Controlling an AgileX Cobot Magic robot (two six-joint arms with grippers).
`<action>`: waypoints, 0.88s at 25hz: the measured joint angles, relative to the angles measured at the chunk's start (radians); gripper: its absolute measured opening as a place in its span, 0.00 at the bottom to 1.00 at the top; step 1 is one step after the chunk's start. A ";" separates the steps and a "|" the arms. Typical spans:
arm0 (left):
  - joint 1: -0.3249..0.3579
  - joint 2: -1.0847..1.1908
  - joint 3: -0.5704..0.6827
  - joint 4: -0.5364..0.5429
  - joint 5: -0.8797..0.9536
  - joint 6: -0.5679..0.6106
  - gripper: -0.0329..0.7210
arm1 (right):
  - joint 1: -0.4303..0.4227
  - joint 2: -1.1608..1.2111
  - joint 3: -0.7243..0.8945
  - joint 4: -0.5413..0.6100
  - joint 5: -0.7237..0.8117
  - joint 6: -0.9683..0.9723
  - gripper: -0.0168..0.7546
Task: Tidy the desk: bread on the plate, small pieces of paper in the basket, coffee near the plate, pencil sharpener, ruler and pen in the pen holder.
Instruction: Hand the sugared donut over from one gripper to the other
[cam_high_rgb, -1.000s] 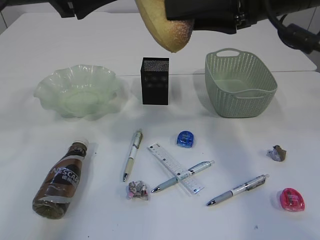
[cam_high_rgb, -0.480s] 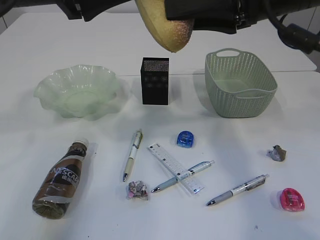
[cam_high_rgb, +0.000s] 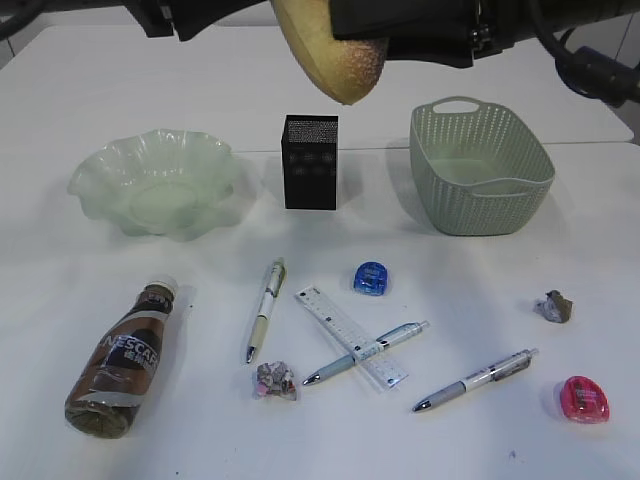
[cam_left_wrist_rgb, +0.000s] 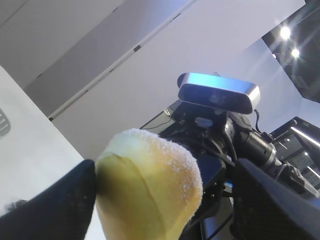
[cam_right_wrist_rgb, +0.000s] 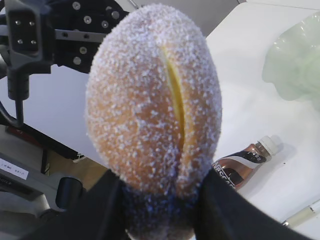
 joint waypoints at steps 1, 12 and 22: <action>-0.005 0.009 -0.006 0.000 0.000 0.000 0.85 | 0.000 0.000 0.000 0.002 0.000 0.002 0.40; -0.032 0.061 -0.020 0.000 0.000 -0.004 0.85 | 0.000 0.000 0.000 0.002 0.000 0.014 0.40; -0.032 0.061 -0.020 0.000 -0.004 -0.006 0.83 | 0.000 0.000 0.000 0.002 0.000 0.016 0.40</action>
